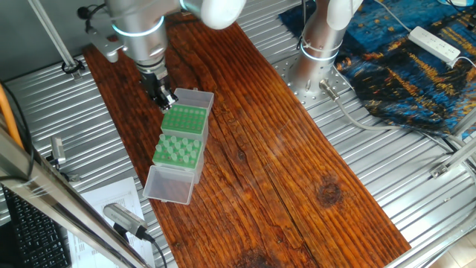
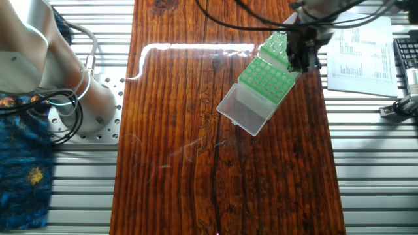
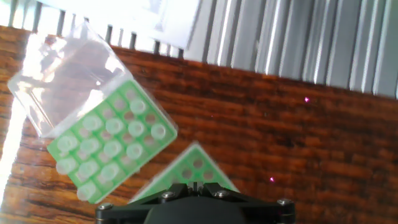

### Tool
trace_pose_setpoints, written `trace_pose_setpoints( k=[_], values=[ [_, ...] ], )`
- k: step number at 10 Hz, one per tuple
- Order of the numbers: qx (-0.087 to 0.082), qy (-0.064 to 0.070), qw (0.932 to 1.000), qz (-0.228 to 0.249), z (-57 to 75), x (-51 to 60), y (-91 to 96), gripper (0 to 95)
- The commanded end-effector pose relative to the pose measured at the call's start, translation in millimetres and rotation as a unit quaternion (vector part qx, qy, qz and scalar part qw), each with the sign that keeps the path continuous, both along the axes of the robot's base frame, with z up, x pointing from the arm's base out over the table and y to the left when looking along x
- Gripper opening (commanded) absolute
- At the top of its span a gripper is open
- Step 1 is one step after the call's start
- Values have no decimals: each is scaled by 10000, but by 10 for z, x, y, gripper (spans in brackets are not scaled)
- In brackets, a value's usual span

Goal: Transfer all large pipette tips from one holder to another

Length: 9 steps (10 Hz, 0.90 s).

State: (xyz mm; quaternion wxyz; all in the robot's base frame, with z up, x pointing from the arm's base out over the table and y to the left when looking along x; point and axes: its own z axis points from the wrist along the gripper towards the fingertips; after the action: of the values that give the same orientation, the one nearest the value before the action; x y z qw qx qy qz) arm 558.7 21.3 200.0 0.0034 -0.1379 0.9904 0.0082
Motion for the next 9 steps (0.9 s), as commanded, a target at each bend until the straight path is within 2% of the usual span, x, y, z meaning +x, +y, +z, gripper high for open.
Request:
trace_pose_setpoints(
  k=[1, 4, 9],
  values=[
    [-11, 1, 9997, 256, 1, 8, 4, 0],
    [-87, 115, 9993, 352, -8, 11, 4, 0],
    [-81, 114, 9996, 259, -20, 18, 0, 0]
  ],
)
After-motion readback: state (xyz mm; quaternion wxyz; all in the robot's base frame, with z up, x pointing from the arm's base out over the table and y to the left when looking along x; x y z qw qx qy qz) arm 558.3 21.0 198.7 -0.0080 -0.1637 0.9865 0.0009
